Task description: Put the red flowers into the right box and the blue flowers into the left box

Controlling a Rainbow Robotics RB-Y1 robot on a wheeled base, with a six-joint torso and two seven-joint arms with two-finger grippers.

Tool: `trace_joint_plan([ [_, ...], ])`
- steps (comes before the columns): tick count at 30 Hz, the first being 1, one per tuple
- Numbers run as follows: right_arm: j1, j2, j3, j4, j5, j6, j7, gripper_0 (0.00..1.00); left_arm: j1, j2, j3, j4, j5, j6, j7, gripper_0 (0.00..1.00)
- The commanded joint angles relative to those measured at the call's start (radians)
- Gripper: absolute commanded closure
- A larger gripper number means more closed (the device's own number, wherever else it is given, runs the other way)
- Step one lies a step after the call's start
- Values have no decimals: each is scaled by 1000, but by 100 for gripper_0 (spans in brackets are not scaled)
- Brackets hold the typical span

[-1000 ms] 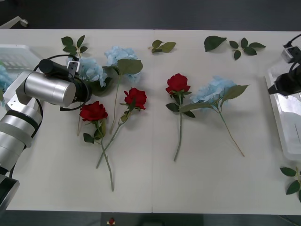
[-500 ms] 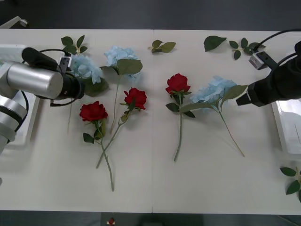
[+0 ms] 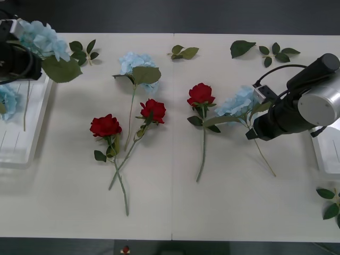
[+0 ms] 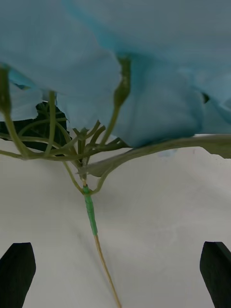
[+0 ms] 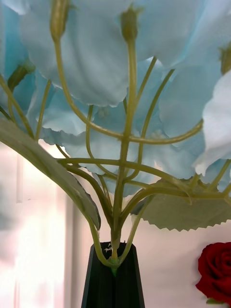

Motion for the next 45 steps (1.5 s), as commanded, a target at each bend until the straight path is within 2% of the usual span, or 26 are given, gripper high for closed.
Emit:
trace_joint_plan([
  [1, -19, 27, 18, 39, 26, -43, 56, 0, 22, 109, 133, -23, 85, 55, -91, 100],
  [7, -28, 69, 64, 93, 57, -114, 64, 0, 138, 192, 235, -22, 93, 32, -194, 100],
  [13, -59, 106, 97, 154, 57, -135, 72, 0, 344, 203, 292, -13, 70, -192, -281, 100],
  [14, -60, 109, 100, 161, 57, -137, 72, 9, 373, 200, 292, -2, 68, -238, -284, 100],
  [15, -63, 116, 100, 170, 57, -140, 72, 33, 411, 194, 291, 23, 68, -306, -295, 100],
  [17, -65, 120, 100, 179, 57, -149, 72, 65, 430, 180, 288, 58, 70, -362, -335, 100],
  [18, -63, 124, 100, 181, 57, -154, 72, 87, 430, 171, 283, 79, 66, -382, -358, 100],
  [19, -63, 126, 100, 184, 57, -155, 70, 99, 428, 166, 283, 95, 65, -398, -373, 100],
  [29, -69, 127, 100, 187, 51, -158, 73, 100, 427, 126, 283, 188, 56, -457, -425, 100],
  [35, -89, 67, 100, 185, -32, -168, 79, 100, 401, 82, 283, 196, -6, -457, -427, 99],
  [38, -102, 3, 100, 150, -118, -178, 90, 100, 401, 77, 283, 196, -3, -457, -427, 72],
  [43, -103, -121, 64, 29, -260, -197, 108, 100, 401, 77, 271, 196, 8, -456, -427, 47],
  [45, -97, -163, 13, -27, -342, -200, 124, 100, 401, 77, 271, 191, 33, -422, -427, 33],
])
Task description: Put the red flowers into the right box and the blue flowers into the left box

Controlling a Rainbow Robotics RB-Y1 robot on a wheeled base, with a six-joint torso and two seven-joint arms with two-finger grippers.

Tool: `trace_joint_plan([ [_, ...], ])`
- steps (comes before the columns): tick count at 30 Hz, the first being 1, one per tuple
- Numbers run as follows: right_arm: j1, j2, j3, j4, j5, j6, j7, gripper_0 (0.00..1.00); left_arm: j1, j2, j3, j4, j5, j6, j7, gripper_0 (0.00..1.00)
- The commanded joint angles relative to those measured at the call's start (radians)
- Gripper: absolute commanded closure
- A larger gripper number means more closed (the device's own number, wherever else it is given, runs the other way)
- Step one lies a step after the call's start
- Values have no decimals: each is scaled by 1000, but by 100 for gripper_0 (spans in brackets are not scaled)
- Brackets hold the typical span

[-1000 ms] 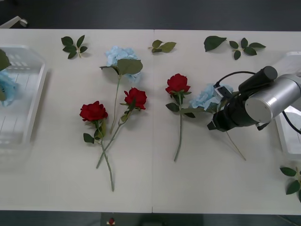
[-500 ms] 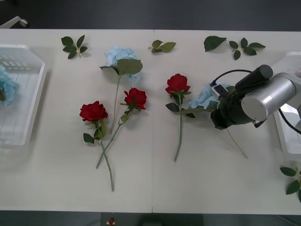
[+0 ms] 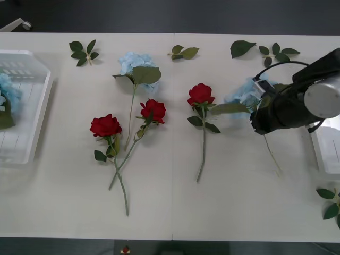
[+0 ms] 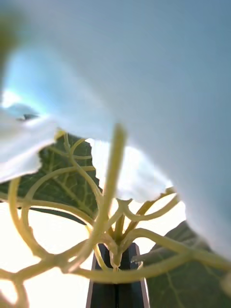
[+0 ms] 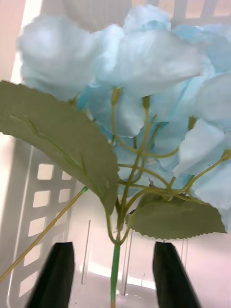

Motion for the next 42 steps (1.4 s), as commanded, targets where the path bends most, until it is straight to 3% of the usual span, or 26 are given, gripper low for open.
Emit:
trace_joint_plan([
  [1, -15, -106, -119, -124, -139, -13, 80, 100, -16, 21, -7, -20, 52, 46, -22, 28],
  [3, -4, -129, -183, -158, -232, -13, 142, 100, -16, 21, 13, -59, 92, 115, -22, 15],
  [6, 5, -132, -266, -161, -413, -15, 217, 100, -16, 23, 54, -127, 144, 217, -23, 9],
  [12, 4, -69, -346, -152, -694, -71, 401, 100, -16, 24, 148, -325, 221, 418, -18, 9],
  [15, 4, -9, -353, -157, -774, -120, 479, 100, -16, 23, 140, -415, 278, 436, -14, 8],
  [19, 4, 72, -352, -169, -783, -148, 560, 100, -16, 24, 54, -469, 391, 350, -12, 8],
  [21, 4, 123, -350, -170, -783, -148, 594, 100, -16, 23, -16, -472, 469, 283, -23, 0],
  [27, 4, 252, -341, -169, -745, -148, 669, 100, 25, 0, -168, -454, 721, 114, -244, 0],
  [36, 4, 371, -329, -169, -637, -148, 677, 100, 149, -35, -282, -351, 1241, 167, -854, 0],
  [42, 4, 399, -329, -158, -636, -148, 683, 100, 165, -92, -384, -297, 1453, 266, -914, 0],
])
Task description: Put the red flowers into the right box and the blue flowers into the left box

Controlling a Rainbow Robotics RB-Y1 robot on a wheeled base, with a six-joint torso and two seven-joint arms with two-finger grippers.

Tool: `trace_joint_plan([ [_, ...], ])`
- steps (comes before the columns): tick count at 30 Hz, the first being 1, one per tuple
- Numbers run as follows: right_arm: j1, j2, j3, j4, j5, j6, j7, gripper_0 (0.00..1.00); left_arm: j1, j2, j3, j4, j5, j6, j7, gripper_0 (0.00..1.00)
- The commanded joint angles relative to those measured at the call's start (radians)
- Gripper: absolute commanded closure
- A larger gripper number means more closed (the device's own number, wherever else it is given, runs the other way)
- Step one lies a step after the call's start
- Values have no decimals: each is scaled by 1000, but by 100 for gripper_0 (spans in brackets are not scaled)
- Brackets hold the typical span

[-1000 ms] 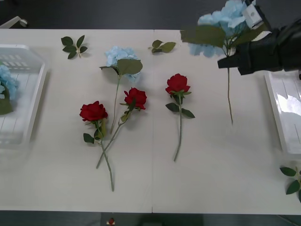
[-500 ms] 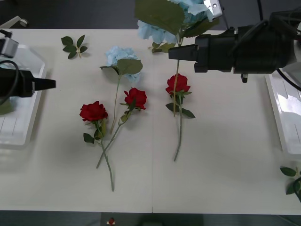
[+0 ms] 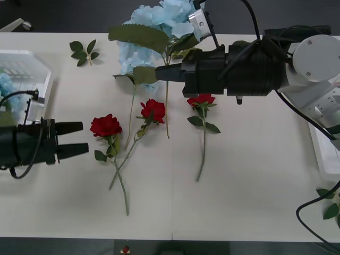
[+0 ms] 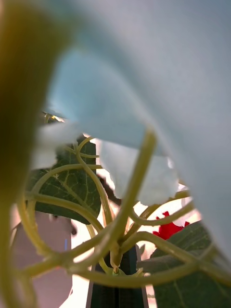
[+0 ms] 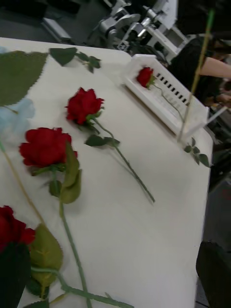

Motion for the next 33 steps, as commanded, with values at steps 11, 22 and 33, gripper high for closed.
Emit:
trace_joint_plan([
  [11, -25, 47, -2, -11, 17, -4, 33, 100, -91, -279, -160, 19, 122, 91, 84, 0],
  [22, -25, 53, 26, -11, 6, -4, 34, 100, -212, -394, -160, 20, 114, -35, 84, 0],
  [33, -25, 58, 27, -11, -1, -4, 34, 100, -284, -413, -194, 20, 70, -162, 84, 67],
])
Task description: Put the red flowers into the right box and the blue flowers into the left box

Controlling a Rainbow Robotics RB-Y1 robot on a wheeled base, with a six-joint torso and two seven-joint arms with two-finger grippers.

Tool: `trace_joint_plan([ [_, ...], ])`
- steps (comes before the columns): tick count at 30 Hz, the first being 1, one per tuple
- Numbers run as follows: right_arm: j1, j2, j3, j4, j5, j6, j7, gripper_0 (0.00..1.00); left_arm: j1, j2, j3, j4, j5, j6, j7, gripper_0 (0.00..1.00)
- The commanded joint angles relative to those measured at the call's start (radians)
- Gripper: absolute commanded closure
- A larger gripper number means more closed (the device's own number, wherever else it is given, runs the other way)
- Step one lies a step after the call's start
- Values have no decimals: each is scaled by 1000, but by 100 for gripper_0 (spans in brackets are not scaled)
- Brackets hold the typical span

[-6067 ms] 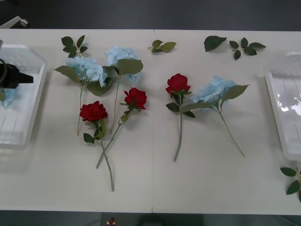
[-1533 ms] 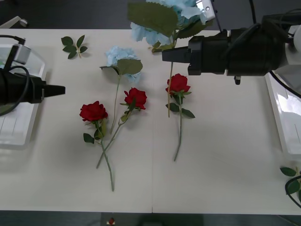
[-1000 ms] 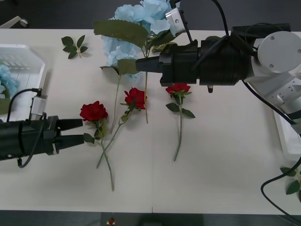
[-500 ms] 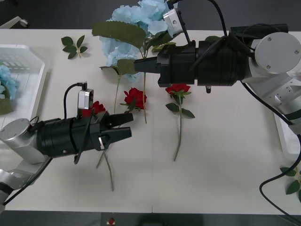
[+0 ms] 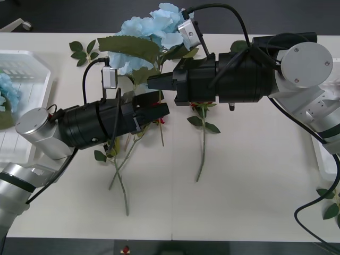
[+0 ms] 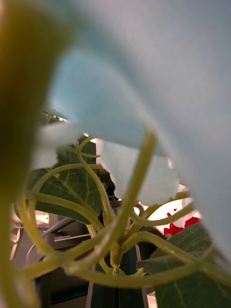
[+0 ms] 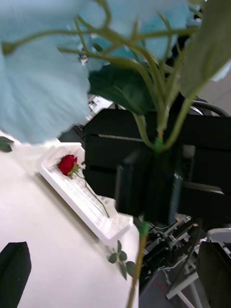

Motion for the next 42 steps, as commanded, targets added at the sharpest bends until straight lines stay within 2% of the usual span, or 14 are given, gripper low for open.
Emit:
trace_joint_plan([
  [1, -25, 33, -11, -12, -16, -4, 34, 100, -21, 1, -26, -9, 2, -39, -12, 89],
  [2, -25, 33, -11, -12, -16, -4, 34, 100, -21, 3, -28, -9, 2, -39, -12, 99],
  [3, -25, 34, -11, -12, -16, -6, 34, 100, -21, 4, -28, -9, 2, -42, -12, 100],
  [22, -25, 33, -11, -12, -18, -6, 37, 100, -5, 32, -28, -11, 25, -40, -12, 100],
  [24, -25, 28, -11, -12, -16, -9, 34, 52, 2, 58, -24, -11, 44, -36, -12, 100],
  [25, -25, 22, -11, -12, -16, -12, 34, 36, 8, 76, -18, -11, 53, -28, -12, 100],
  [28, -25, 13, -11, -12, 1, -12, 39, 12, 28, 130, 6, -11, 74, 3, -12, 100],
  [32, -25, 6, -11, -12, 1, -12, 43, 0, 68, 188, 75, -11, 74, 81, -12, 100],
  [34, -25, 6, -11, -12, 1, -12, 43, 0, 72, 193, 83, -11, 74, 85, -12, 100],
  [35, -25, 6, -11, -12, 1, -12, 43, 0, 120, 236, 160, -11, 73, 136, -12, 100],
  [40, -25, 6, -11, -12, 1, -12, 43, 0, 218, 317, 353, -11, -18, 191, -12, 100],
  [42, -25, 6, -11, -12, 1, -12, 43, 0, 258, 362, 451, -6, -119, 182, 110, 100],
])
